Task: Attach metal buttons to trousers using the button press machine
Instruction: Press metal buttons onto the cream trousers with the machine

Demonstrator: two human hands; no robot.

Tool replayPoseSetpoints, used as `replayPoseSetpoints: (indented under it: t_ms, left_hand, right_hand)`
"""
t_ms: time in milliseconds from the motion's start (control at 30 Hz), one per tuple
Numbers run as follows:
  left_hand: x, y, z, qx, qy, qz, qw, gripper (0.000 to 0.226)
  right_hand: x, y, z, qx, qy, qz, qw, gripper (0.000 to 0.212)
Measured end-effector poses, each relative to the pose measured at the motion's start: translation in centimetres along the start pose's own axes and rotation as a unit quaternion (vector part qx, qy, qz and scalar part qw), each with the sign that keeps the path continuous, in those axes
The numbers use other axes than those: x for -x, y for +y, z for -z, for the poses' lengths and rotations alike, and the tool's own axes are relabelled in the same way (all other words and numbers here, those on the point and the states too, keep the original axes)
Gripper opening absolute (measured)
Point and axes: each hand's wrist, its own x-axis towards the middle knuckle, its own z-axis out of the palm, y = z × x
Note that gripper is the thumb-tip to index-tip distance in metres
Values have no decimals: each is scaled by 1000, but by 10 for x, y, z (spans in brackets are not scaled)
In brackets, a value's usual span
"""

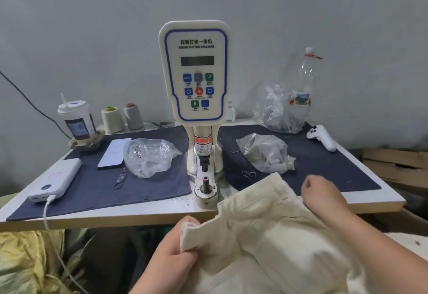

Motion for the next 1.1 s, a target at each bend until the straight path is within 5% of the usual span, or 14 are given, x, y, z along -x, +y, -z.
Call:
replayPoseSetpoints:
  t_ms: [100,267,400,500,600,767,867,967,1100]
  left_hand:
    - [-7,7,-5,-15,23,-28,999,47]
    - [-5,5,-1,-21,-13,16,1000,34]
    - [2,-8,15,-18,115,111,987,3]
    - [6,-12,35,-188,124,161,961,34]
    - [0,-13,45,-354,201,146,902,40]
    - [-37,-13,63,-491,228,-15,840,51]
    - [-71,-16,69,-508,220,-55,831,53]
    - [-109,-23,74,-531,167,10,831,37]
    - [-129,-47,79,-454,121,24,882,34]
  right_hand:
    - [-12,-27,-4,13,116,83,990,18]
    - [-55,-54,-26,21,38,165,985,31]
    - [-75,-65,-48,41,24,125,991,33]
    - [-83,-67,-59,29,44,100,994,30]
    - [-86,-67,-67,35,59,102,992,27]
    - [-96,-67,-61,70,33,99,992,24]
    - [-96,-72,-58,82,38,91,992,25]
    - [-93,-74,-55,105,31,93,990,26]
    - [-92,-71,-51,133,26,125,983,24]
